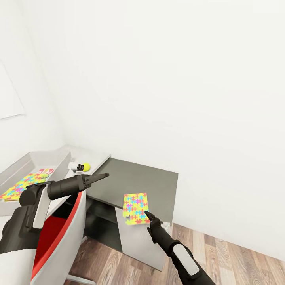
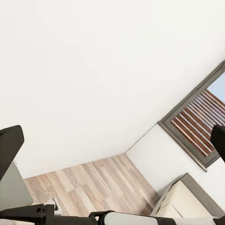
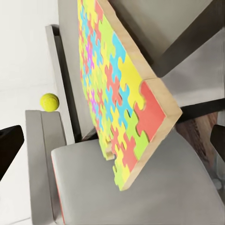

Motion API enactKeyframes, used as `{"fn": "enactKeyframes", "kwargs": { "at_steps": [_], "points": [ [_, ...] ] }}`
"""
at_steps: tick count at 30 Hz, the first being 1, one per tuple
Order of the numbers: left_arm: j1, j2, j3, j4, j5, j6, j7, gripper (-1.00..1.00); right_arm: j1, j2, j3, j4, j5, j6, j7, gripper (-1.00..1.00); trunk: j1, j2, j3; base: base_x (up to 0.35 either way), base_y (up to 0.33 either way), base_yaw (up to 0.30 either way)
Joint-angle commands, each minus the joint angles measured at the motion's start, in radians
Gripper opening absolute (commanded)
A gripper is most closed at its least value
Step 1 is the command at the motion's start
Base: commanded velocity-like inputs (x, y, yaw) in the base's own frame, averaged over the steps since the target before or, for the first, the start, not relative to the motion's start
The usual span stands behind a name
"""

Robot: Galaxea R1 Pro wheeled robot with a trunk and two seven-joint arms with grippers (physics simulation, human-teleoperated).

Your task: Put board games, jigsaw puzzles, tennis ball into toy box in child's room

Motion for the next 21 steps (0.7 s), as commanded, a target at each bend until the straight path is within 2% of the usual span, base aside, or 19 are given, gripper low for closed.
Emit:
{"fn": "enactKeyframes", "kwargs": {
  "at_steps": [1,4,21],
  "points": [
    [-0.001,0.0,0.001,0.0,0.002,0.008,-0.001,1.0,-0.001,0.0,0.001,0.0,-0.008,0.003,0.001,1.0,0.004,-0.008,-0.004,0.0,0.0,0.0],
    [-0.001,0.0,0.002,0.0,0.002,0.008,-0.001,1.0,-0.001,0.0,0.0,0.0,-0.008,0.003,0.001,1.0,0.015,-0.029,-0.014,0.0,0.0,0.0],
    [-0.001,0.002,0.004,0.0,0.002,0.008,-0.001,1.0,-0.001,0.0,0.0,0.0,-0.008,0.003,0.003,1.0,0.015,-0.029,-0.014,0.023,0.051,0.0]
  ]
}}
